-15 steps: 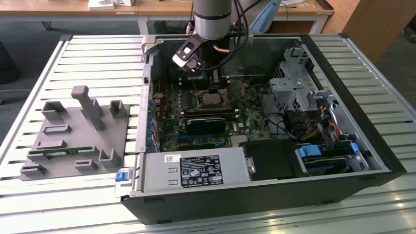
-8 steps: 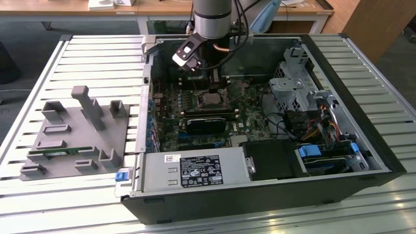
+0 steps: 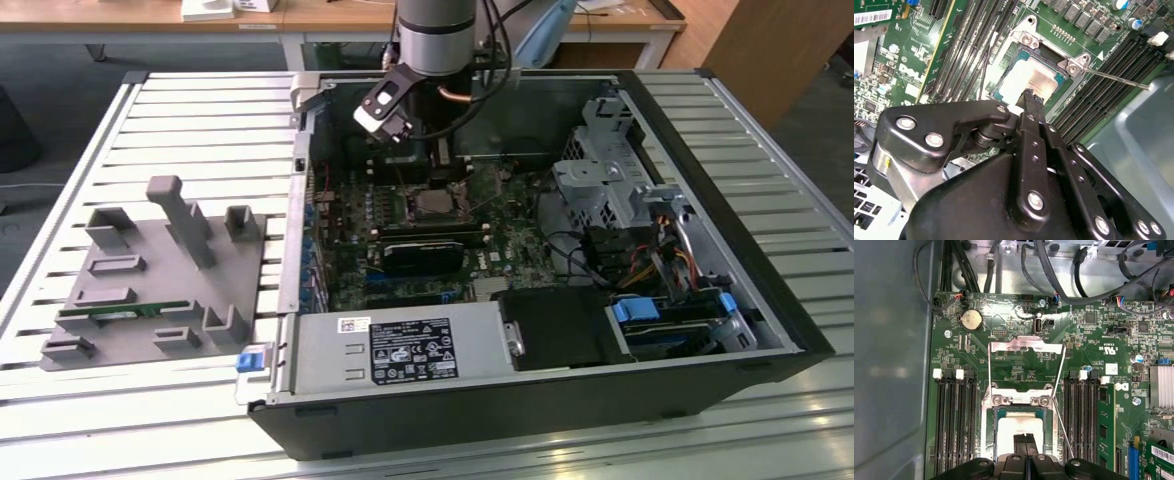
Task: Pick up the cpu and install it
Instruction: 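Close the cpu cover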
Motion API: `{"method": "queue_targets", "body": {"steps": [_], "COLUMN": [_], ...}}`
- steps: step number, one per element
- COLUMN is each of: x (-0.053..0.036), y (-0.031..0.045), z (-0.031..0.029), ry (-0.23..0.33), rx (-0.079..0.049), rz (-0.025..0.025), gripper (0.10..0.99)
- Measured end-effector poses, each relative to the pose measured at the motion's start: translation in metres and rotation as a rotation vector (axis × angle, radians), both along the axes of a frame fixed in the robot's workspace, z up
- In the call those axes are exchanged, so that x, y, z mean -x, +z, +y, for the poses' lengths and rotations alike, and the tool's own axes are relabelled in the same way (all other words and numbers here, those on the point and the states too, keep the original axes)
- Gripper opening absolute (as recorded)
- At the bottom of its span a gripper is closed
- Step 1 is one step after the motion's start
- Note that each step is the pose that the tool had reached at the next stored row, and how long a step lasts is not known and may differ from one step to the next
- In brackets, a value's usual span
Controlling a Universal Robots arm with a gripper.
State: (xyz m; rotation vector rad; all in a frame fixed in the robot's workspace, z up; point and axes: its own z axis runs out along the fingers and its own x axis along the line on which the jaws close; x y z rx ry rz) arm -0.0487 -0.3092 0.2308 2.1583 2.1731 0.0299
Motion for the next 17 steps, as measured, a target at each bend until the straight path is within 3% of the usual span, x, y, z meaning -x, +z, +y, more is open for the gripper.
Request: {"method": "queue_targets", "body": {"steps": [3, 17], "x": [0.0000, 0.0000], "y": [0.0045, 0.0085], "z": [0.0000, 0.0000], "ry": [0.000, 0.000], "rx": [0.000, 0.000], "rz": [0.0018, 0.0024], "gripper": [0.106, 0.106]}}
